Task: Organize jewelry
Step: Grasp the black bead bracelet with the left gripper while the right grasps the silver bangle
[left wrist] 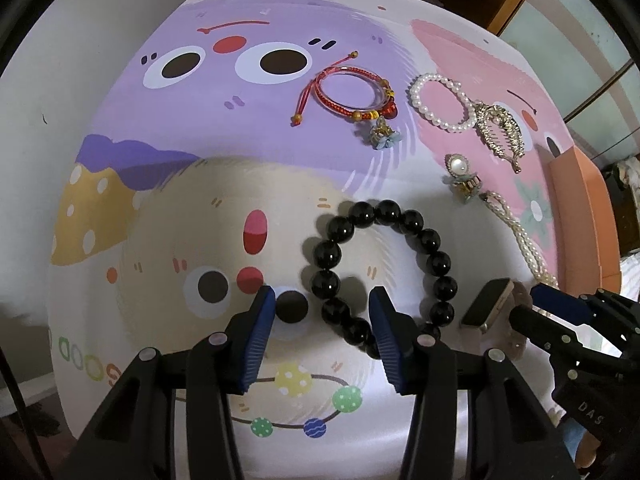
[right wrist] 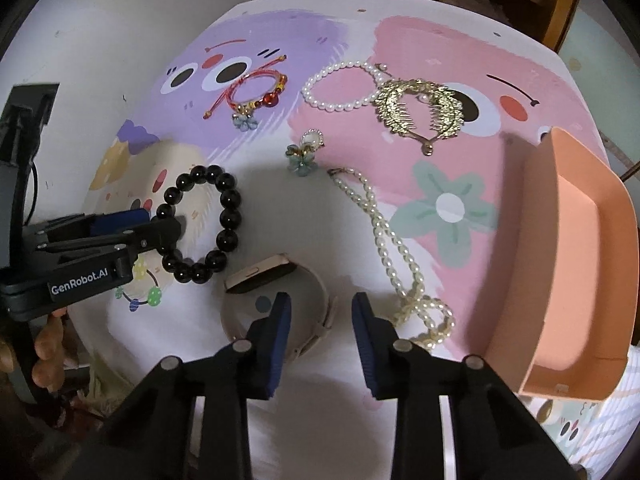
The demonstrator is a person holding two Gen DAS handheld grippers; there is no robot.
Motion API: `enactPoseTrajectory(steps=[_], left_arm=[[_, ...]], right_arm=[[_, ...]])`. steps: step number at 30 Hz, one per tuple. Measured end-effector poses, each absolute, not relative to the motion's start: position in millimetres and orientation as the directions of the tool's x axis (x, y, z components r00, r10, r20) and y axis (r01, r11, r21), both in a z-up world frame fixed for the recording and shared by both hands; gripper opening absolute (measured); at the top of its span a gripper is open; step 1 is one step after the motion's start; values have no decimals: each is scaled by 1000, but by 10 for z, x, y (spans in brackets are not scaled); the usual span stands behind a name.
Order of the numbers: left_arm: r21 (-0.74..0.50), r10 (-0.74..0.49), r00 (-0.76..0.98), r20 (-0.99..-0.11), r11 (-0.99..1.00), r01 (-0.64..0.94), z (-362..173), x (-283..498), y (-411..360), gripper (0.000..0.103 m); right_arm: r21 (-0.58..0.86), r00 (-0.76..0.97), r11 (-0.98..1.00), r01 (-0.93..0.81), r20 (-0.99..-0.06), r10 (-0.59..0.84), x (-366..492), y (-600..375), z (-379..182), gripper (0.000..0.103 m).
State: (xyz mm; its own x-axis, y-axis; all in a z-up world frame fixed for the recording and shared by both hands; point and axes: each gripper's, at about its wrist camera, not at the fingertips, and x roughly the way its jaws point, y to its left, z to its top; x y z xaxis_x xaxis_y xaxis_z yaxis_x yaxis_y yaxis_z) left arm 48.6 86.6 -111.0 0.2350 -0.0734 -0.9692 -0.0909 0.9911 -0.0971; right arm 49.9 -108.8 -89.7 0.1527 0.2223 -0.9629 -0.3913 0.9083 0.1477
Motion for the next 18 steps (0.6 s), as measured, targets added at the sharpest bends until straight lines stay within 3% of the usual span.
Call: enactPoseTrajectory(steps=[4,5,8,18], left_arm=[[-50,-32,232,-972,996,-72,-1117,527,812,47],[-36,-19,231,-973,997,-67,-1119,540,789,43],[-5,9,238,-971,998,-58,-1110,572,744,18],[-30,-8,285,-958,997,-72,-1023,527,807,13]], right_arm=[[137,135,905,-402,-969,206,524,-1048,-975,21],[134,131,906,-402,-971,202,536,-1043,-993,19],[123,143,904,-410,-970,196,537,-1034,-994,16],[121,181,907,-403,-961,208,509,-1103,-941,8]])
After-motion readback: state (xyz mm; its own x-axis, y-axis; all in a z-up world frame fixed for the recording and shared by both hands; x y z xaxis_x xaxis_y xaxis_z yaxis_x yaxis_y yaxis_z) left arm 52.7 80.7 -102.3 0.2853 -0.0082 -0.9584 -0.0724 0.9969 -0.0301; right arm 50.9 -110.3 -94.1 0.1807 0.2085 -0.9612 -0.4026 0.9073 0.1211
